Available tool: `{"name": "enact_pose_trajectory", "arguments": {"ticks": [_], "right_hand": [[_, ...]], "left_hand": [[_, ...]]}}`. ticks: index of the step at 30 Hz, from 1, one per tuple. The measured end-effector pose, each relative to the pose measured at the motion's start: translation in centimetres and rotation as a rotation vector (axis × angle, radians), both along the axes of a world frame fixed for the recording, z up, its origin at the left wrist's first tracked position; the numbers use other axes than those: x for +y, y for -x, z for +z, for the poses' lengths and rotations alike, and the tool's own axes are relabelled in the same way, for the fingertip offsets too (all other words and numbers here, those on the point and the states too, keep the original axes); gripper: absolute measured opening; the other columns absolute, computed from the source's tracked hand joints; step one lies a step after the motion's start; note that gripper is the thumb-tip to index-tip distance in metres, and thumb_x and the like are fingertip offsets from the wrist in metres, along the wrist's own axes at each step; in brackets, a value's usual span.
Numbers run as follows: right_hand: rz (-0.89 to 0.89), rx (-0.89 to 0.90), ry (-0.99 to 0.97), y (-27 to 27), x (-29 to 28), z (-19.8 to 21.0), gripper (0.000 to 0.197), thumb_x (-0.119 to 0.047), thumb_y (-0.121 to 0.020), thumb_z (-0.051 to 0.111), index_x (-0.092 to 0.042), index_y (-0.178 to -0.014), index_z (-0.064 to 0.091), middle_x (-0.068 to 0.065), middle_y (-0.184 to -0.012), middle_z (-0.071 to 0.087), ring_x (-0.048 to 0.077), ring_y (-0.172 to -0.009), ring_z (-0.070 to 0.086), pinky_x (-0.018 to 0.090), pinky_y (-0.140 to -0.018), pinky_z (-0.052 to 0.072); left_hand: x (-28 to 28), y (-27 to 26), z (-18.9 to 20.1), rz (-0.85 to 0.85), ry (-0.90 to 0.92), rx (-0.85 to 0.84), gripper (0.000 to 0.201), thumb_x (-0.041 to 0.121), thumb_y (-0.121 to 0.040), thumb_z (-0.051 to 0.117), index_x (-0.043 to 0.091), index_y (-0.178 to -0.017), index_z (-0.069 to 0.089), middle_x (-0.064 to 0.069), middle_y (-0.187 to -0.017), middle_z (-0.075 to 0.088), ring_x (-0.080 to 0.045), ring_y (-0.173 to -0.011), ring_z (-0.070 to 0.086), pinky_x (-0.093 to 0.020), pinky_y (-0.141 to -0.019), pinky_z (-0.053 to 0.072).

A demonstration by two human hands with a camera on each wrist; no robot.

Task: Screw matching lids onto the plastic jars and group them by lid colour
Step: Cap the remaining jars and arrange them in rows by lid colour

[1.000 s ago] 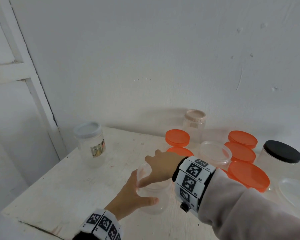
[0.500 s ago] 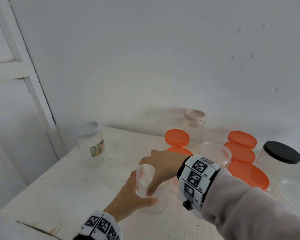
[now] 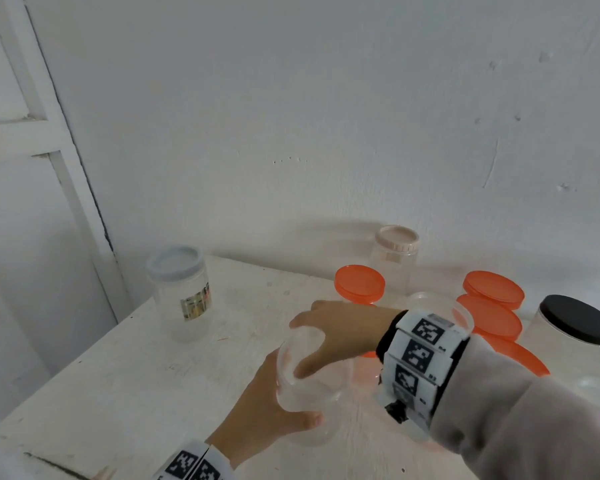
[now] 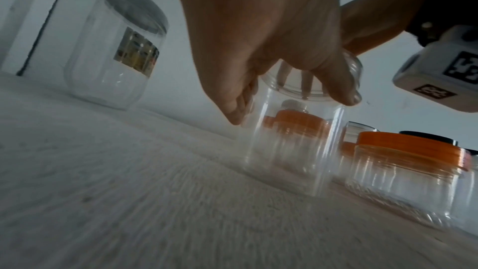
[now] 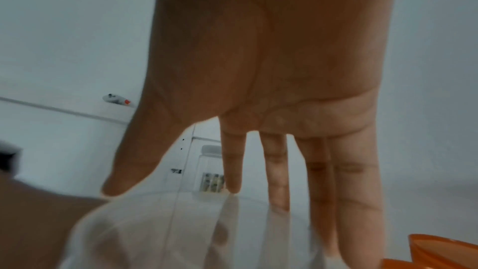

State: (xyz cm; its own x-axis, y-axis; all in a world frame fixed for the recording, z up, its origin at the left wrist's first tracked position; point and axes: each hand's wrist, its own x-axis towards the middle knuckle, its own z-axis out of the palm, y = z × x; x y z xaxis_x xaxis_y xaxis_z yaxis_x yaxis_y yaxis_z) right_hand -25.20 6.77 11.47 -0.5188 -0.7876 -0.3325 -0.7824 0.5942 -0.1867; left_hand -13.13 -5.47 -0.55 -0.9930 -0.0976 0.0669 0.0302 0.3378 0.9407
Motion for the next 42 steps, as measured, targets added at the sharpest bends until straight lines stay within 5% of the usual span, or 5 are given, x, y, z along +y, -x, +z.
{"name": "enact_pose_trajectory", "arguments": {"ticks": [11,17,24,30,42], "right_hand": [[-0.581,0.260,0.212,13.6,3.9,4.3,0.069,-0.047,-0.090,0.060,-0.015,-0.145,0.034,0.013,-0.142,0.040,0.033,-0.129,0.040,0.043,-0.105,0.037],[-0.762,0.214,0.146,18.2,4.6,4.3,0.081,-0.045,-0.086,0.067,-0.006,-0.145,0.029,0.020,-0.141,0.039,0.037,-0.128,0.041,0.043,-0.104,0.038],[-0.770,0.153,0.050,21.5,3.9,3.9,0.100,-0.053,-0.077,0.073,-0.011,-0.150,0.019,0.018,-0.148,0.034,0.035,-0.132,0.039,0.047,-0.106,0.037],[-0.719,0.155,-0.141,22.8,1.4,3.8,0.090,-0.067,-0.083,0.056,-0.027,-0.152,0.016,0.008,-0.155,0.028,0.027,-0.140,0.032,0.038,-0.112,0.027],[-0.741,0.126,-0.227,24.6,0.2,4.3,0.093,-0.027,-0.066,0.083,-0.031,-0.139,0.025,0.002,-0.114,0.049,0.023,-0.095,0.056,0.029,-0.069,0.046]], "left_hand": [[-5.6,1.2,1.5,-0.016,0.379,-0.320,0.131,0.067,-0.052,0.077,0.035,-0.151,-0.004,0.015,-0.148,0.014,-0.011,-0.142,0.015,-0.037,-0.118,0.019],[-14.6,1.5,4.5,0.574,0.343,-0.107,0.051,0.020,-0.072,0.083,0.024,-0.112,0.051,0.010,-0.105,0.058,-0.015,-0.103,0.056,-0.022,-0.077,0.038],[-19.4,2.2,5.1,0.901,0.377,-0.166,0.059,0.048,-0.061,0.084,0.015,-0.084,0.041,-0.006,-0.080,0.059,-0.021,-0.063,0.057,-0.033,-0.052,0.049],[-25.4,8.6,3.3,0.840,0.367,-0.440,0.102,0.058,-0.077,0.068,0.030,-0.153,0.007,-0.015,-0.158,0.011,-0.040,-0.142,0.017,-0.052,-0.115,0.021],[-29.3,13.6,2.6,0.758,0.415,-0.381,0.033,0.030,-0.101,0.039,0.022,-0.131,0.048,-0.018,-0.132,0.048,-0.035,-0.114,0.042,-0.032,-0.102,0.025]]}}
